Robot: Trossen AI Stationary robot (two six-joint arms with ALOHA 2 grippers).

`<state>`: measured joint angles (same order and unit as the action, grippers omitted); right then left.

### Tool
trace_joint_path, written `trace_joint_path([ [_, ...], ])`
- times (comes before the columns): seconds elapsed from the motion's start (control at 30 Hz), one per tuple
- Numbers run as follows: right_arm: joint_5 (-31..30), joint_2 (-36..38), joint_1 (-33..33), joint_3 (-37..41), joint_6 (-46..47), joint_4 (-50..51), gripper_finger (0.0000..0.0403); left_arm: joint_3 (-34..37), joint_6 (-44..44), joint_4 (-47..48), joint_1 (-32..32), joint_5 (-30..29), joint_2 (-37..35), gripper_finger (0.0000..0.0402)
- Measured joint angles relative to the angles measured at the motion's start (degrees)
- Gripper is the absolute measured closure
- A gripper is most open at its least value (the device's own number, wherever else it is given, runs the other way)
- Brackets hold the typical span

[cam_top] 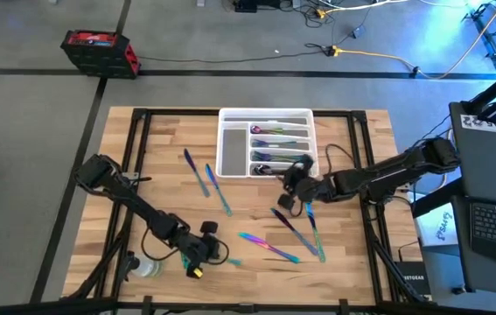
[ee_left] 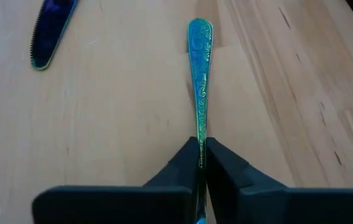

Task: Sort silverware
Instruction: Put the blue fork into the tray organizer

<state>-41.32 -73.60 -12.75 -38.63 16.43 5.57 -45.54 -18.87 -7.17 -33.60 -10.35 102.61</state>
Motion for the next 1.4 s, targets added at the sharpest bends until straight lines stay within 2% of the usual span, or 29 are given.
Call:
trace_joint_path([
  [0.2, -6.96, 12.17, 0.00, 0.00, -0.13, 6.35, 0.0395, -2.75, 2.31, 2.52, 1.75, -0.26, 0.02, 0.0400],
  [0.43, -7.67, 25.61, 0.02, -0.02, 0.20, 12.77, 0.0398, -11.06, 4.28, 10.46, 7.21, -0.62, -1.86, 0.0401],
  [0.63, -8.98, 31.18, 0.02, -0.02, 4.00, 22.35, 0.0398, -13.52, 9.62, 13.06, 15.81, 0.34, -5.41, 0.0401],
  [0.9, -11.03, 31.86, 0.22, -0.02, 6.10, 26.36, 0.0398, -14.00, 20.88, 8.15, 33.80, 12.57, -6.47, 0.0402],
  [1.03, -11.01, 31.86, 3.26, -0.02, 6.12, 27.28, 0.0398, -18.45, 27.23, 8.14, 43.00, 17.34, -4.37, 0.0401],
  [1.13, -7.10, 31.86, 7.78, -0.02, 5.62, 27.59, 0.0398, -23.71, 30.52, 8.61, 49.10, 22.69, -0.40, 0.0401],
  [1.23, -2.90, 31.75, 14.10, -0.02, 4.27, 27.23, 0.0398, -31.40, 32.99, 12.87, 54.05, 28.66, 5.53, 0.0401],
  [1.4, 3.92, 31.73, 25.12, -0.02, 0.18, 26.68, 0.0398, -45.50, 34.07, 22.71, 58.02, 35.57, 16.66, 0.0401],
])
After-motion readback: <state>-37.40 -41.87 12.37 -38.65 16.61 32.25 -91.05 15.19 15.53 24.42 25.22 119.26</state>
